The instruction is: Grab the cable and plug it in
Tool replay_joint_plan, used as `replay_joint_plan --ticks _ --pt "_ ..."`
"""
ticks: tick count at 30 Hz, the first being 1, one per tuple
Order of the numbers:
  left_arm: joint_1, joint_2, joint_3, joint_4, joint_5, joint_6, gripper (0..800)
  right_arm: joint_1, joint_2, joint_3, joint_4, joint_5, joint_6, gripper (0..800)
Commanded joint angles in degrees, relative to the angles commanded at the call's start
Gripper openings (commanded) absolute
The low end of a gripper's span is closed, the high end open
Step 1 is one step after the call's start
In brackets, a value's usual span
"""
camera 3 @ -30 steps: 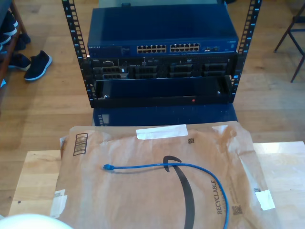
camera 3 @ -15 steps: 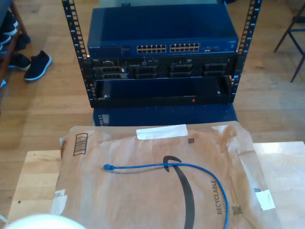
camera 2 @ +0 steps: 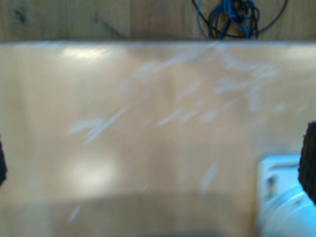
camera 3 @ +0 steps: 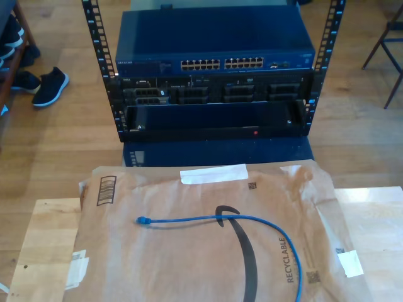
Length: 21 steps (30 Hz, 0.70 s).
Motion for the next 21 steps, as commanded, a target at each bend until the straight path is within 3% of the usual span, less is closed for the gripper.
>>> replay_joint_plan --ticks 4,8,14,17,21 --pt "-11.16 2.9 -0.35 -1.49 -0.88 -9.76 800 14.86 1.32 -0.79 0.0 0.09 14.33 793" --pt "-18.02 4.31 -0.97 -1.58 -4.13 -16.35 800 29.54 3.87 -4.31 0.26 0.35 28.92 794" --pt "-23.12 6.24 -0.97 -5.8 -6.15 -22.15 800 51.43 19.25 -13.63 3.52 -0.44 51.25 798" --pt "-23.12 6.68 -0.88 -8.26 -6.51 -22.24 800 57.23 27.25 -17.49 6.51 -6.68 56.18 798" --pt "-23.12 7.56 -0.62 -8.53 -8.26 -22.51 800 59.78 33.67 -19.34 9.41 -19.25 56.53 797"
